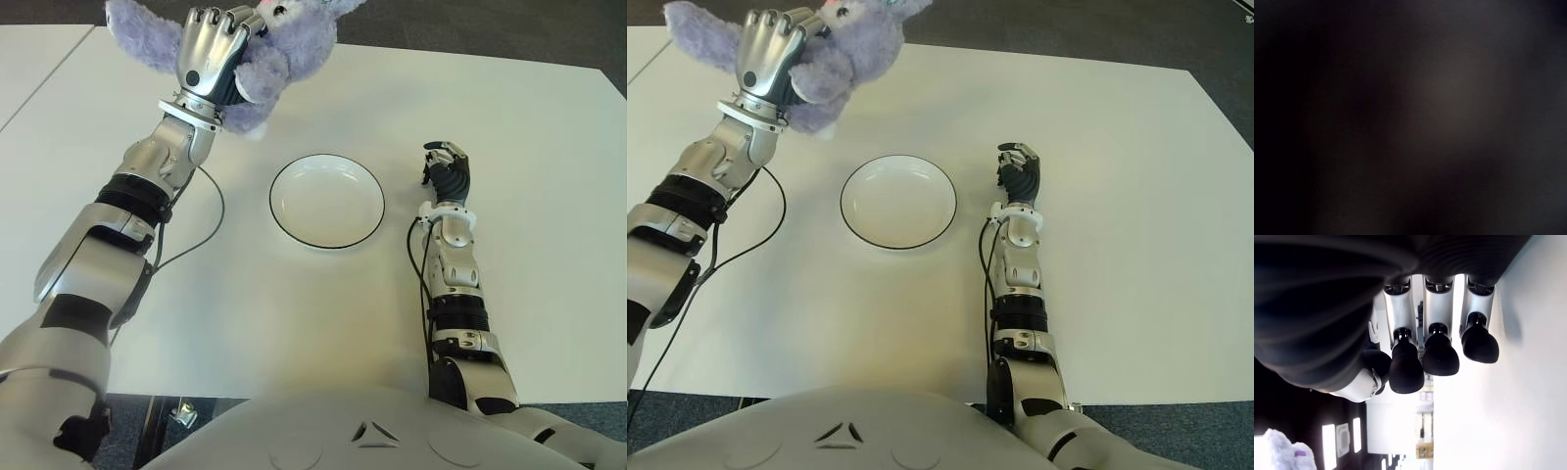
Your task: Put the doll into the plate.
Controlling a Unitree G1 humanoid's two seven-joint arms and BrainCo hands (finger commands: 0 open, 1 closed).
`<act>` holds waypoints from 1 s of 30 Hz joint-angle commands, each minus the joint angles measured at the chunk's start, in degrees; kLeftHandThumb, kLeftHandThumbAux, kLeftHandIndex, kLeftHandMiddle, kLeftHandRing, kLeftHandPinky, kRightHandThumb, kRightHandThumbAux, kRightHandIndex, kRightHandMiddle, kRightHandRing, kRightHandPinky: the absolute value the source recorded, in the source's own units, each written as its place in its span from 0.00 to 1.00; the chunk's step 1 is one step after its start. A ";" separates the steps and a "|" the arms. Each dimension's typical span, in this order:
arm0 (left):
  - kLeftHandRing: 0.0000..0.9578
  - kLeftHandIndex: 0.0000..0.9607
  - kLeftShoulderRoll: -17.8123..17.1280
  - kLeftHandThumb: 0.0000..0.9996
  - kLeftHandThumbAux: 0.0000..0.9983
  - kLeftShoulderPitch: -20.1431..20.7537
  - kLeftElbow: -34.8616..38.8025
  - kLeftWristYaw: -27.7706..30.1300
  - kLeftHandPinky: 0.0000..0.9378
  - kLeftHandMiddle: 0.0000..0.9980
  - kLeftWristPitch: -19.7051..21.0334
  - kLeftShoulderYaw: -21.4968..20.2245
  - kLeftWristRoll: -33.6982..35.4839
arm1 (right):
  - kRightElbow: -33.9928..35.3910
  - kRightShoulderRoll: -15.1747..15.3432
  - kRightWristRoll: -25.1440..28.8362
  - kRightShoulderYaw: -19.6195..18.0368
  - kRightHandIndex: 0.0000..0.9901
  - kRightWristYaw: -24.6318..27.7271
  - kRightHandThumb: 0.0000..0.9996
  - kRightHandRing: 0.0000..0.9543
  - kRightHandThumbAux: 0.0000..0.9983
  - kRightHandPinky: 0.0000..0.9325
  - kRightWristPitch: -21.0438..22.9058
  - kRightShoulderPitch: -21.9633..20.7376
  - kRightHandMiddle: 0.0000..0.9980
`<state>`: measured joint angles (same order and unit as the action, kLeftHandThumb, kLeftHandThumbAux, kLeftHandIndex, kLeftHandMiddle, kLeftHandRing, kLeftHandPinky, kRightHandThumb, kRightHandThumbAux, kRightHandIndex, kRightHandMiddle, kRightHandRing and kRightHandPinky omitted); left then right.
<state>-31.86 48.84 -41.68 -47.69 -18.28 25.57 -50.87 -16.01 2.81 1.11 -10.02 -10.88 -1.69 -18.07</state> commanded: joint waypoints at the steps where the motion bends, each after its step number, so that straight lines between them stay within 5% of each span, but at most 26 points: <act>1: 0.95 0.46 -0.75 0.71 0.70 0.23 2.04 -1.55 0.97 0.91 -0.52 -0.56 -1.40 | -1.92 -0.68 0.24 0.13 0.45 0.15 0.72 0.82 0.72 0.81 0.97 1.82 0.79; 17: 0.95 0.46 -2.07 0.71 0.71 -6.06 17.71 0.83 0.96 0.91 -3.89 -2.75 -1.84 | -1.24 -1.01 -0.02 0.20 0.45 -0.29 0.72 0.82 0.72 0.83 1.64 1.65 0.79; 30: 0.94 0.46 -2.48 0.71 0.70 -7.64 21.92 5.43 0.96 0.91 -9.64 -4.06 -0.60 | -0.95 -0.84 -0.53 0.47 0.45 -0.34 0.72 0.82 0.72 0.82 1.94 1.81 0.79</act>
<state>-33.87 42.39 -21.30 -44.19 -26.03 22.10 -52.22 -15.76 2.34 0.85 -9.90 -11.09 -1.53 -18.08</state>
